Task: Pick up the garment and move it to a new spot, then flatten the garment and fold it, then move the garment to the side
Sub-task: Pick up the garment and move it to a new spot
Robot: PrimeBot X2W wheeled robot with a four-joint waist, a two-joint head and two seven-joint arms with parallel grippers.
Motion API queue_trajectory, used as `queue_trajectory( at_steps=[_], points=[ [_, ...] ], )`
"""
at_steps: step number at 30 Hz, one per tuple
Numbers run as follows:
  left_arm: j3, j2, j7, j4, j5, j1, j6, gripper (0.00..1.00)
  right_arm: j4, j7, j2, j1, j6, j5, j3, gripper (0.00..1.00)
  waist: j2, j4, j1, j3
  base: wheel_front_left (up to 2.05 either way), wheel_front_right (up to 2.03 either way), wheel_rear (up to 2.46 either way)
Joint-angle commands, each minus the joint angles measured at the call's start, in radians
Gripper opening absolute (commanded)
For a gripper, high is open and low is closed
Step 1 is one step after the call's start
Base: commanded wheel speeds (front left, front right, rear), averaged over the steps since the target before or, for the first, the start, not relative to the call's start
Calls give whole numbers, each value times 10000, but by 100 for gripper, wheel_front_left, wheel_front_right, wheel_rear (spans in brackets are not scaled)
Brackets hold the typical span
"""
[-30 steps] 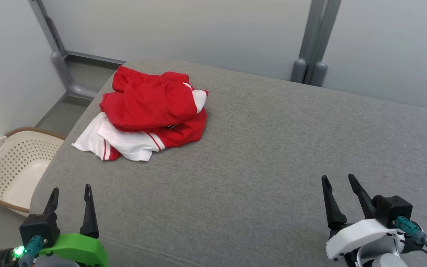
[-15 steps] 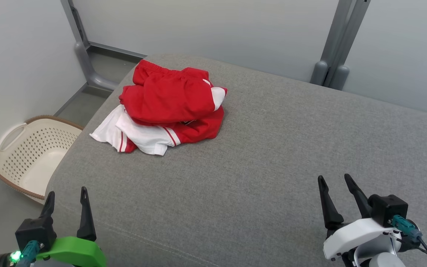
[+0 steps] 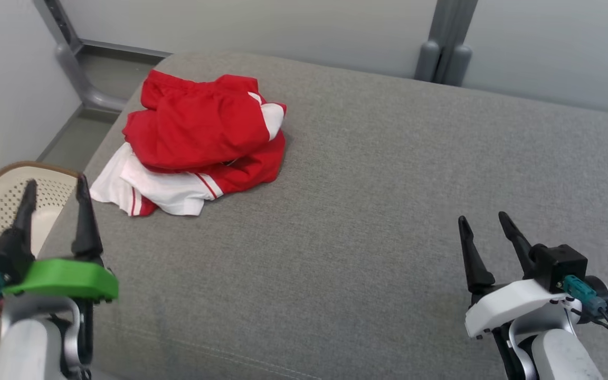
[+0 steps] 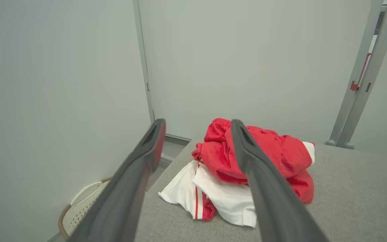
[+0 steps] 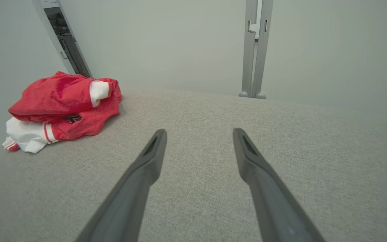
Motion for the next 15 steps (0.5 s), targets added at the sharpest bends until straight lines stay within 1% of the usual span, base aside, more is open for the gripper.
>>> queue_trajectory(
  at_steps=[1, 3, 7, 10, 15],
  points=[
    [70, 122, -73, 129, -57, -574, -105, 100, -108, 64, -48, -177, 4, -138, -116, 100, 0, -844, 0, 896, 0, 0, 0],
    [150, 189, -154, 249, -167, -1148, -169, 100, -241, 108, -43, -287, 4, -287, -217, 100, 0, -1155, 0, 1250, 0, 0, 0],
    [288, 491, -249, 788, -383, -2483, -469, 100, -548, 197, -43, -524, 4, -595, -555, 100, 0, -1804, 0, 2060, 0, 0, 0],
    [367, 823, -211, 1262, -486, -3453, -696, 100, -766, 166, -37, -721, 4, -715, -783, 100, 0, -2256, 0, 2605, 0, 0, 0],
    [454, 1290, -83, 2085, -567, -4739, -996, 100, -952, 67, -37, -951, 4, -818, -1063, 100, 0, -2833, 0, 3216, 0, 0, 0]
  ],
)
